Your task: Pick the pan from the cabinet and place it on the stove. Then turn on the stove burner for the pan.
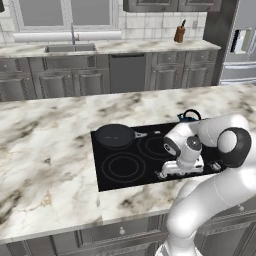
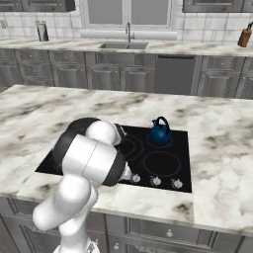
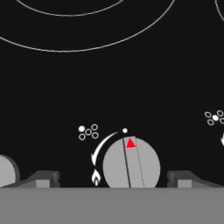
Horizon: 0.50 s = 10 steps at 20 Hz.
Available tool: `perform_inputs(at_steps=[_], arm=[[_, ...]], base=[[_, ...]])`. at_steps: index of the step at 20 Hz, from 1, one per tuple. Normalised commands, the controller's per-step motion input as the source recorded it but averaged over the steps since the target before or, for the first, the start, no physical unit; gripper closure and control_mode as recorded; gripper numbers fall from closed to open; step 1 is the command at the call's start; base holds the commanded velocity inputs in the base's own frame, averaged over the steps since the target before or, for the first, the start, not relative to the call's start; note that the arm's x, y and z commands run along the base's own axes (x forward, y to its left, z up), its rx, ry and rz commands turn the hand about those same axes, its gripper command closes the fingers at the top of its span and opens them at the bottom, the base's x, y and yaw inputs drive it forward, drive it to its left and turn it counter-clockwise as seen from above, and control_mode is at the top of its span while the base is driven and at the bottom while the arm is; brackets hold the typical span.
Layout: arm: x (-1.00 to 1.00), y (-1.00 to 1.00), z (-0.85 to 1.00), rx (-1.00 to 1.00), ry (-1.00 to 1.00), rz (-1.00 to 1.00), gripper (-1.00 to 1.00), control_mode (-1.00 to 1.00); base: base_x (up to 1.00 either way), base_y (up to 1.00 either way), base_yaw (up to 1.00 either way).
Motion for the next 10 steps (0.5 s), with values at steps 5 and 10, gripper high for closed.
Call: perform_inputs(at_steps=[5, 10], arm=[[-0.13, 0.00, -0.11, -0.05, 0.14, -0.01, 1.00, -1.00], [0.00, 0.00, -0.16, -0.01, 0.06, 0.00, 1.00, -1.00]], base=[[0.00, 0.00, 0.00], [0.00, 0.00, 0.00]])
